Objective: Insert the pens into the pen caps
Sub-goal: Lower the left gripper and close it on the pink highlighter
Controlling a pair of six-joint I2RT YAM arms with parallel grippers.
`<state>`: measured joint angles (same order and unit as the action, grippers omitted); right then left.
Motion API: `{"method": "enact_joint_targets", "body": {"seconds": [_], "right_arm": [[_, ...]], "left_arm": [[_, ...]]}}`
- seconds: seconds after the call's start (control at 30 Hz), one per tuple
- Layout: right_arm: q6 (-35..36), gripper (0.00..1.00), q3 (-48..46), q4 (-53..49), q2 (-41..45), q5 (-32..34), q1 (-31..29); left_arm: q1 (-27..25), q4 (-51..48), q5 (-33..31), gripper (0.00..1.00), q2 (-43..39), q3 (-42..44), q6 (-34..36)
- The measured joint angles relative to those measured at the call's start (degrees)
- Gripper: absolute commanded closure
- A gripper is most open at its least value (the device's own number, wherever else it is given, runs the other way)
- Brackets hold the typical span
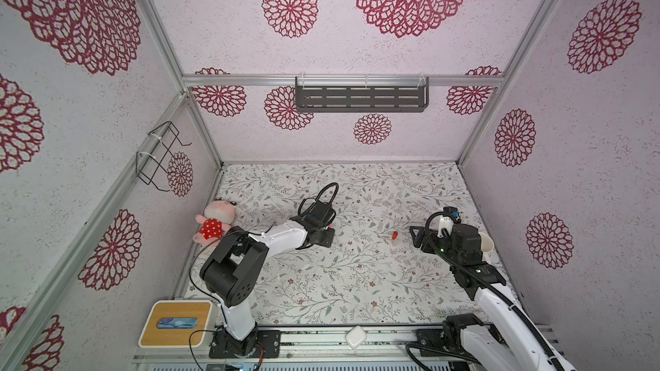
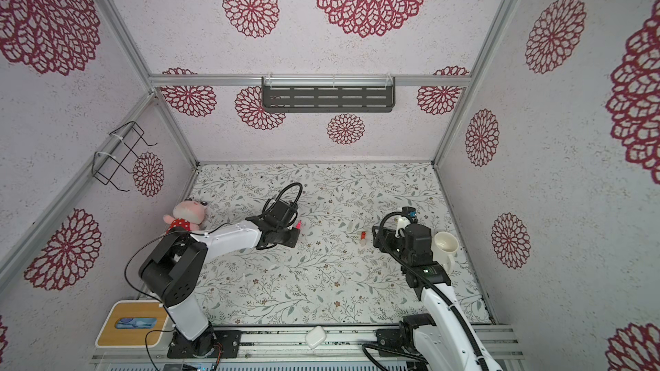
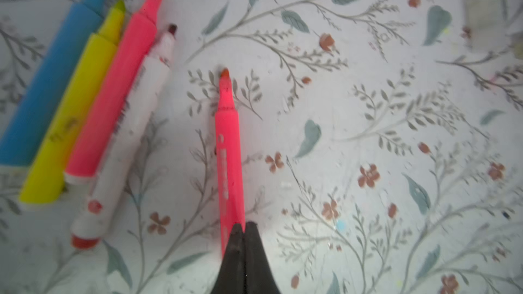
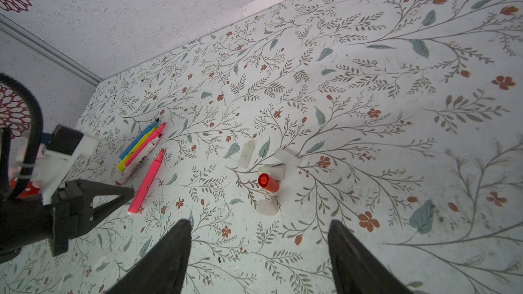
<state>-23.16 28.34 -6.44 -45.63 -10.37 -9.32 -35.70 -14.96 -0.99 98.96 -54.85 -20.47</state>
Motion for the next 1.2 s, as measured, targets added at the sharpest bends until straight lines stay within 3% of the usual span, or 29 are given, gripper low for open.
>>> {"method": "enact_joint_targets", "body": {"seconds": [0.07, 0.17, 0.5, 0.87, 1.2], "right_arm": [[0.0, 0.22, 0.0, -0.1, -0.1, -0.2, 0.0], [0.0, 0.22, 0.0, -0.3, -0.3, -0.3, -0.1], [0.0, 0.18, 0.4, -0.5, -1.0, -0.3, -0.3], [0.1, 0.17, 0.4, -1.4, 1.0, 0.7, -0.3], [0.0, 0.17, 0.4, -1.6, 2.2, 1.0, -0.3]], "left_arm": [[0.0, 3.6, 1.8, 0.97, -4.5, 4.6, -1.3], [0.0, 5.2, 1.8, 0.84, -6.2, 3.6, -2.3], [-2.1, -0.4, -4.4, 0.54, 4.1, -8.7, -3.1], [-2.4, -8.3, -11.4, 0.52, 6.4, -13.8, -3.1], [-2.4, -12.7, -12.3, 0.53, 9.8, -15.8, -3.2]]}}
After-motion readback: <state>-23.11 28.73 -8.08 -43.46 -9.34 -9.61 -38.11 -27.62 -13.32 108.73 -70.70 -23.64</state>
